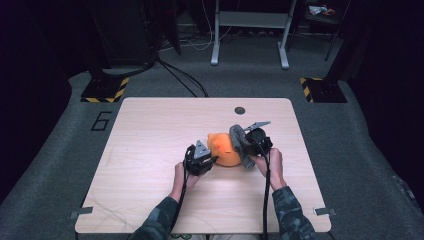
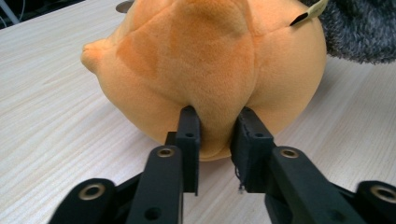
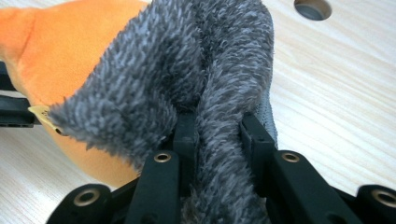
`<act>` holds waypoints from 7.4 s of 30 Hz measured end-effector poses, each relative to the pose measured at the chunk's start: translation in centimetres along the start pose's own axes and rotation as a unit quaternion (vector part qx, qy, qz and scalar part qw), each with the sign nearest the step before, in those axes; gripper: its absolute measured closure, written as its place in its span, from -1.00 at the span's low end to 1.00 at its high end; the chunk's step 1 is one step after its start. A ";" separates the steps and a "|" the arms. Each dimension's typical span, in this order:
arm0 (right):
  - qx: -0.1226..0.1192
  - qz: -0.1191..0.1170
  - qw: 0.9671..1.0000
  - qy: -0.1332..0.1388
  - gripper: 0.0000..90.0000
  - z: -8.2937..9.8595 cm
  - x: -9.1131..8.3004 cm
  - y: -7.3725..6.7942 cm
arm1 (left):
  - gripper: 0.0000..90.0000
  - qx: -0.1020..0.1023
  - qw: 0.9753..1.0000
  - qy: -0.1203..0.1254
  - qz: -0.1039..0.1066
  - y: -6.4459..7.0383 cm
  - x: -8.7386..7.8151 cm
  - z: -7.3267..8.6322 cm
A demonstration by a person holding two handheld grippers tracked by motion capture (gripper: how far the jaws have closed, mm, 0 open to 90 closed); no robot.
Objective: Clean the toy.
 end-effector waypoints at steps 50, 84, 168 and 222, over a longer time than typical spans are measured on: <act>0.001 -0.008 1.000 -0.005 0.57 0.6 -0.6 -0.6 | 0.62 -0.102 0.994 0.006 0.024 -1.1 -1.6 -1.0; 0.031 0.028 0.999 -0.011 0.58 0.7 -1.4 2.3 | 0.63 -0.108 0.994 0.008 0.017 -1.3 -1.7 -0.6; -0.032 -0.032 0.999 0.031 0.58 -3.4 -3.4 -2.4 | 0.63 -0.100 0.995 0.014 0.009 -1.1 -1.8 -0.6; -0.069 -0.027 0.996 0.044 0.58 -4.4 -0.5 -4.6 | 0.83 -0.014 1.000 -0.005 -0.021 -1.0 -0.6 -0.5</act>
Point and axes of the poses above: each handheld gripper's, and its own axes: x roughly forward along the jaws, z roughly out of its underside, y roughly to its right, the point moved 4 cm from there along x, roughly forward along the jaws, and after that the axes turned 9 degrees about y, right-handed, at the moved point
